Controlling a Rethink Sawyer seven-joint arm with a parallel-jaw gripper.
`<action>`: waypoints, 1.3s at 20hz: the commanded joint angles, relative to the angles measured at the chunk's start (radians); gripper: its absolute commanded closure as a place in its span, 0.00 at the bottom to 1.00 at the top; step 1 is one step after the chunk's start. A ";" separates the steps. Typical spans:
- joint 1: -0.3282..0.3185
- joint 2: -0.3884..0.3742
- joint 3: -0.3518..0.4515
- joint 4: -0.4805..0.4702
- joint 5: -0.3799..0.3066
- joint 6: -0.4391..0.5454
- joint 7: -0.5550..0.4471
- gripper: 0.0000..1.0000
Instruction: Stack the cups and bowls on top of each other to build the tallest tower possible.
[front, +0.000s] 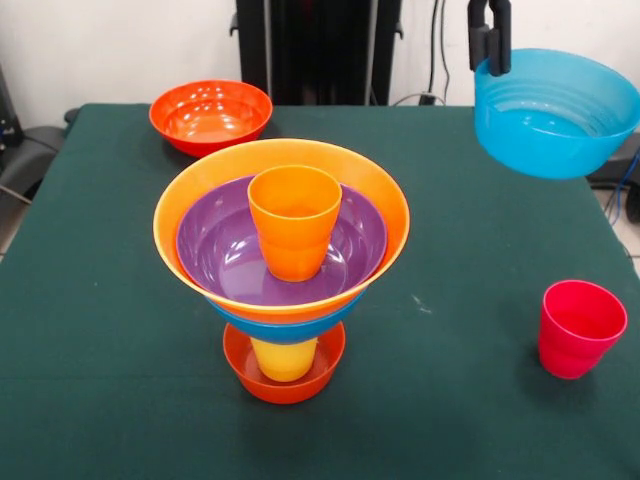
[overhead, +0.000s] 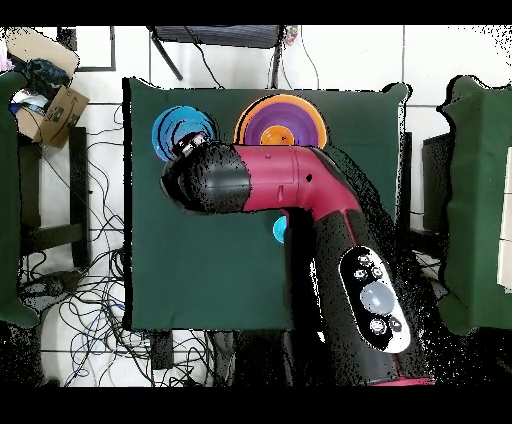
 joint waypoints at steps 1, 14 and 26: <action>-0.049 0.046 0.084 -0.045 -0.018 0.091 -0.207 1.00; -0.158 0.104 0.143 -0.032 -0.080 0.042 -0.265 1.00; -0.226 0.097 0.196 -0.020 -0.104 0.065 -0.266 1.00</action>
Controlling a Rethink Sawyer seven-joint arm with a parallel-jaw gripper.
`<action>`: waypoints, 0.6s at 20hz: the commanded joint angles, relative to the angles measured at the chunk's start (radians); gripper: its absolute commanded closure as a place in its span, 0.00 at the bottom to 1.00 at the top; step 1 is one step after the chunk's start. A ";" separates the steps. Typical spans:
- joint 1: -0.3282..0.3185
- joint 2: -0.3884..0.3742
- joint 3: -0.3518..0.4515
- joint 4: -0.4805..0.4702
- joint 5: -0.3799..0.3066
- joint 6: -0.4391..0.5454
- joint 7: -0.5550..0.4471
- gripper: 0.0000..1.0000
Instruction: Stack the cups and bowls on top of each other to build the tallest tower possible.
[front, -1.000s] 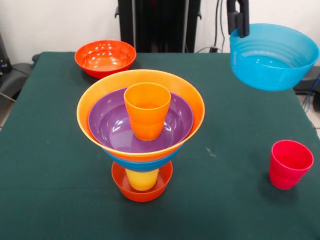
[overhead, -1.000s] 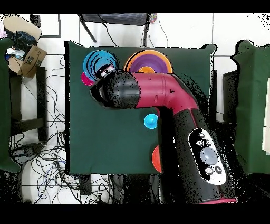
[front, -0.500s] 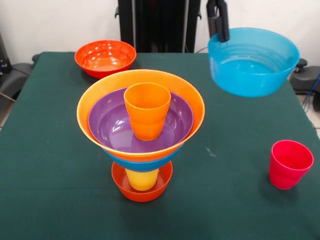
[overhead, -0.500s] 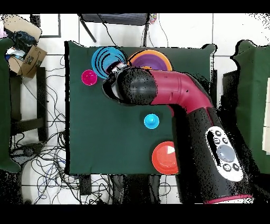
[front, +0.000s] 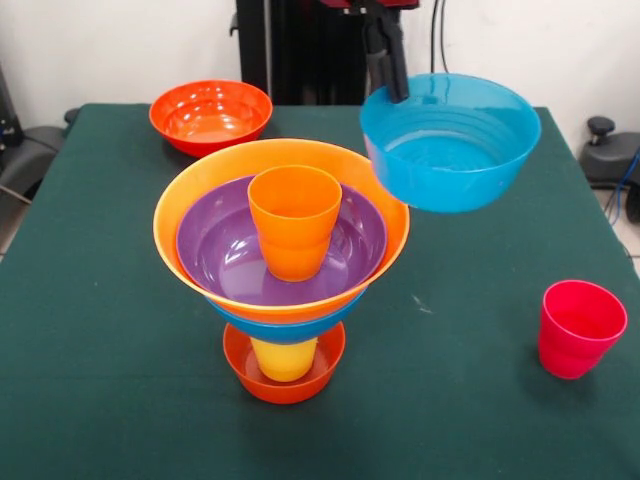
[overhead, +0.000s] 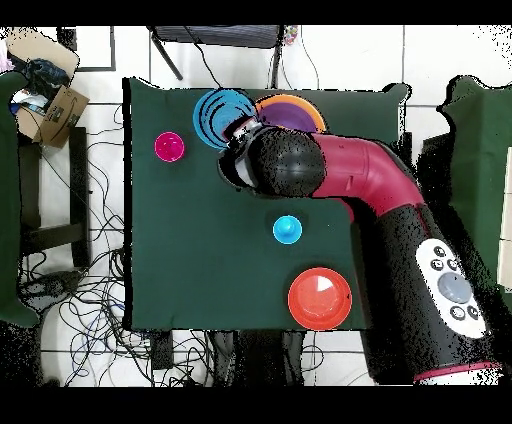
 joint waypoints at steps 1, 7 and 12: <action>-0.032 0.040 0.077 0.011 -0.068 0.061 -0.264 1.00; -0.055 0.058 0.104 0.011 -0.072 0.044 -0.249 1.00; -0.055 0.063 0.097 0.007 -0.101 0.040 -0.244 1.00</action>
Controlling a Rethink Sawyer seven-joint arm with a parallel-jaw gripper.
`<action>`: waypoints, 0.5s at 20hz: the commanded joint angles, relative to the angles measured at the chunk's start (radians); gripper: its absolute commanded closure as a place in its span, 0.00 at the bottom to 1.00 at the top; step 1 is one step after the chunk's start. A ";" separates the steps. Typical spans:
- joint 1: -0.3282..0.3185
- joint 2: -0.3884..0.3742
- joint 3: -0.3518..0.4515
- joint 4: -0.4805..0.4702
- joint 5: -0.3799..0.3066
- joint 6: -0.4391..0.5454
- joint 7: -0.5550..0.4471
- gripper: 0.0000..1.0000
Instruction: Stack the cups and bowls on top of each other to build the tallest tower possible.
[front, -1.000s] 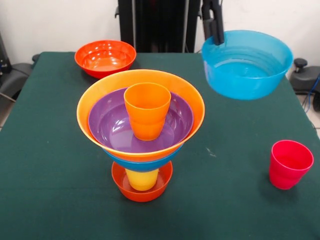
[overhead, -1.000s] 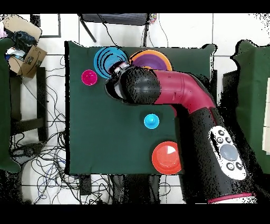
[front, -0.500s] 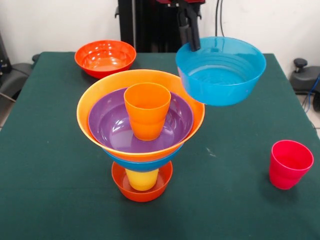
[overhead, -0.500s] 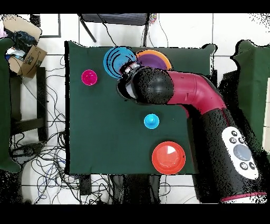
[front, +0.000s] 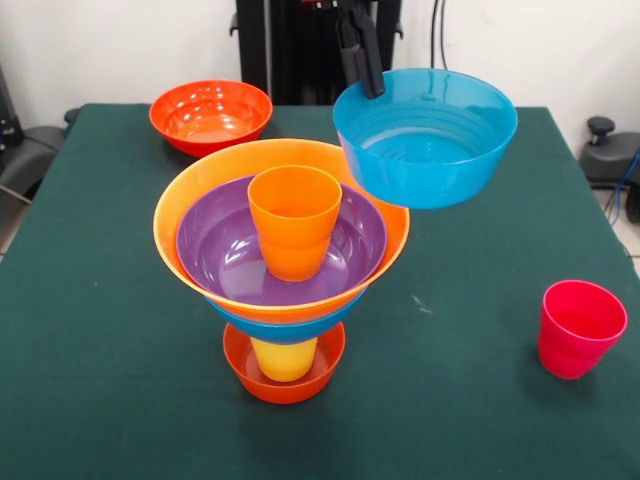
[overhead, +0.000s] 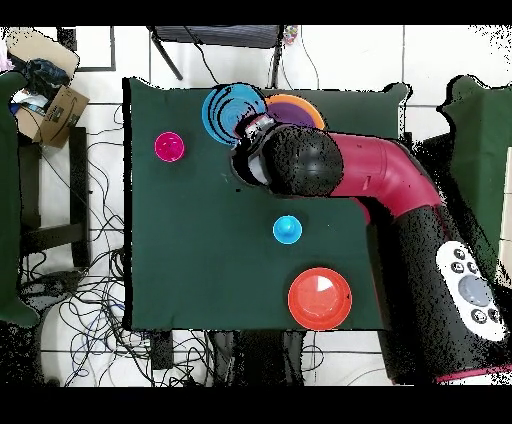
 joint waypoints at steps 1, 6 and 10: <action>-0.003 0.064 0.046 0.008 -0.091 0.040 -0.246 1.00; -0.024 0.068 0.053 0.016 -0.110 0.037 -0.253 1.00; -0.042 0.076 0.064 0.025 -0.126 0.026 -0.257 1.00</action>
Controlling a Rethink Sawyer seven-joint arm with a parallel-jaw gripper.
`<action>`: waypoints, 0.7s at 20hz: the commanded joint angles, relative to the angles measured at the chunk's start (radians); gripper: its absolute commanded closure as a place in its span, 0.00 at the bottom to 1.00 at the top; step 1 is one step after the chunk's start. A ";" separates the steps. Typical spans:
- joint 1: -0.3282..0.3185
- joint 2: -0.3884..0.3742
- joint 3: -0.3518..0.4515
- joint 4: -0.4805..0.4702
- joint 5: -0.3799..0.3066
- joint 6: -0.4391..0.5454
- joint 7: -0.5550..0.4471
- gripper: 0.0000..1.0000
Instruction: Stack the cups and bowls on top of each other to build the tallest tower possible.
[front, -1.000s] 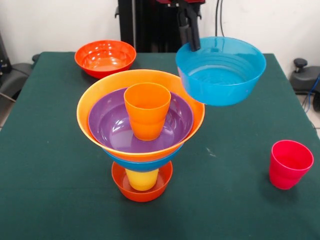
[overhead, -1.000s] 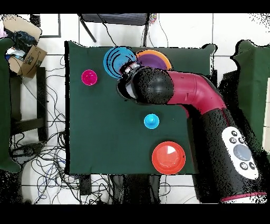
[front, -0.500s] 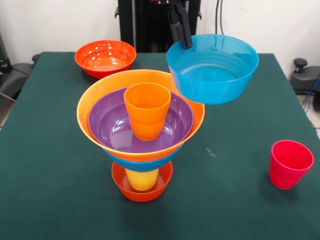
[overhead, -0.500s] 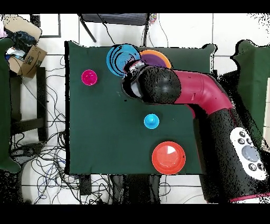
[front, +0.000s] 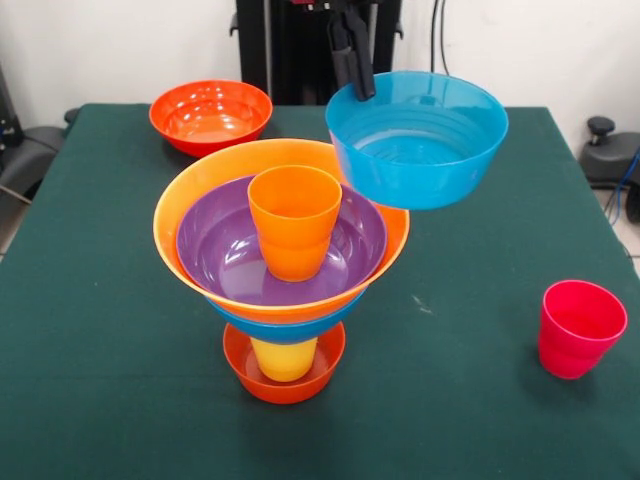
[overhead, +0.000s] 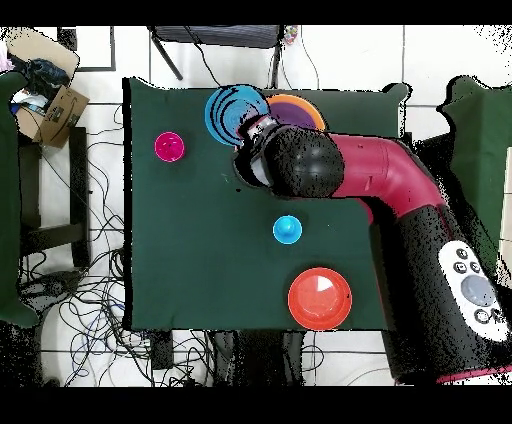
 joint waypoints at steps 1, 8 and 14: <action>-0.028 0.076 0.046 0.026 -0.085 0.026 -0.258 1.00; -0.063 0.083 0.075 0.022 -0.094 0.044 -0.266 1.00; -0.074 0.094 0.076 0.018 -0.113 0.050 -0.265 1.00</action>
